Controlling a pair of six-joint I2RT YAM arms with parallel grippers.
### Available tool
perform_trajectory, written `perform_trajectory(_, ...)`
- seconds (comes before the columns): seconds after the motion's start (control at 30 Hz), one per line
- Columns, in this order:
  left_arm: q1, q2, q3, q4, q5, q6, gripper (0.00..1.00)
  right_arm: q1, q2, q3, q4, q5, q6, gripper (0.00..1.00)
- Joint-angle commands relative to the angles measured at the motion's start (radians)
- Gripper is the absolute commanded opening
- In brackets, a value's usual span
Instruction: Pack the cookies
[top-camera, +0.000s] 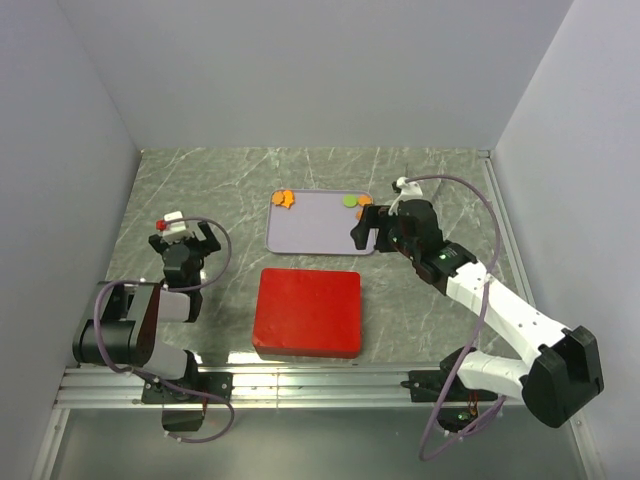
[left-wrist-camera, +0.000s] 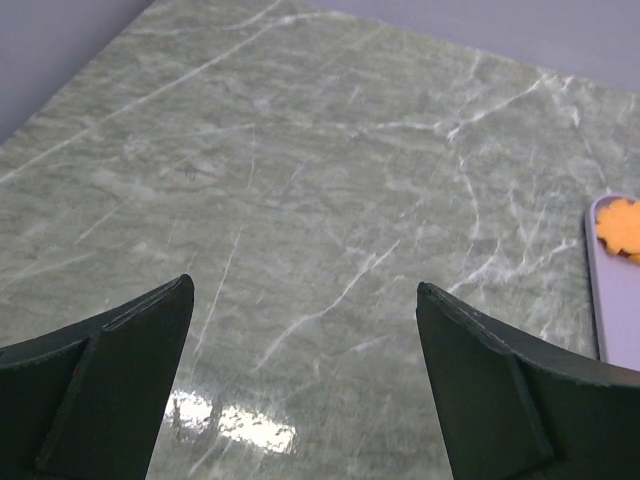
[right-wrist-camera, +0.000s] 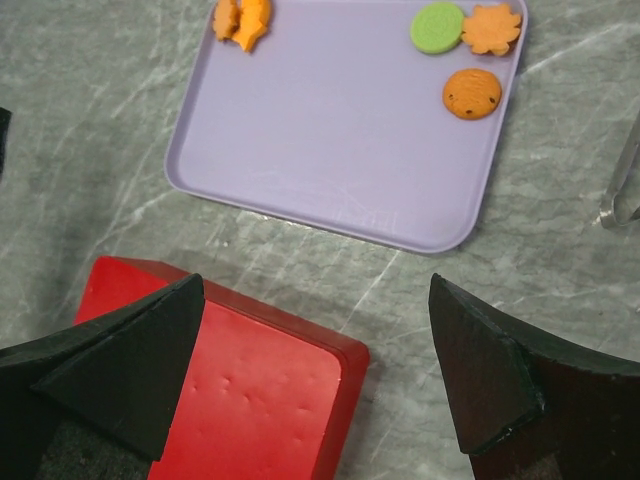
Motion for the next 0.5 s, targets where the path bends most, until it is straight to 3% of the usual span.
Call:
perform_trajectory(0.0, 0.010, 0.021, -0.010, 0.154, 0.062, 0.022, 0.99, -0.013, 0.023, 0.024, 0.025, 0.029, -0.044, 1.00)
perform_trajectory(0.07, 0.012, 0.002, 0.001, 0.090, 0.063, 0.015, 1.00, -0.022, 0.021, 0.025, 0.026, 0.058, -0.062, 1.00)
perform_trajectory(0.23, 0.012, 0.006, -0.003, 0.110, 0.062, 0.019, 0.99, -0.118, -0.016, -0.040, 0.086, 0.187, -0.134, 1.00)
perform_trajectory(0.47, 0.012, 0.005, -0.002, 0.102, 0.063, 0.018, 0.99, -0.269, -0.054, -0.224, 0.339, 0.301, -0.177, 1.00)
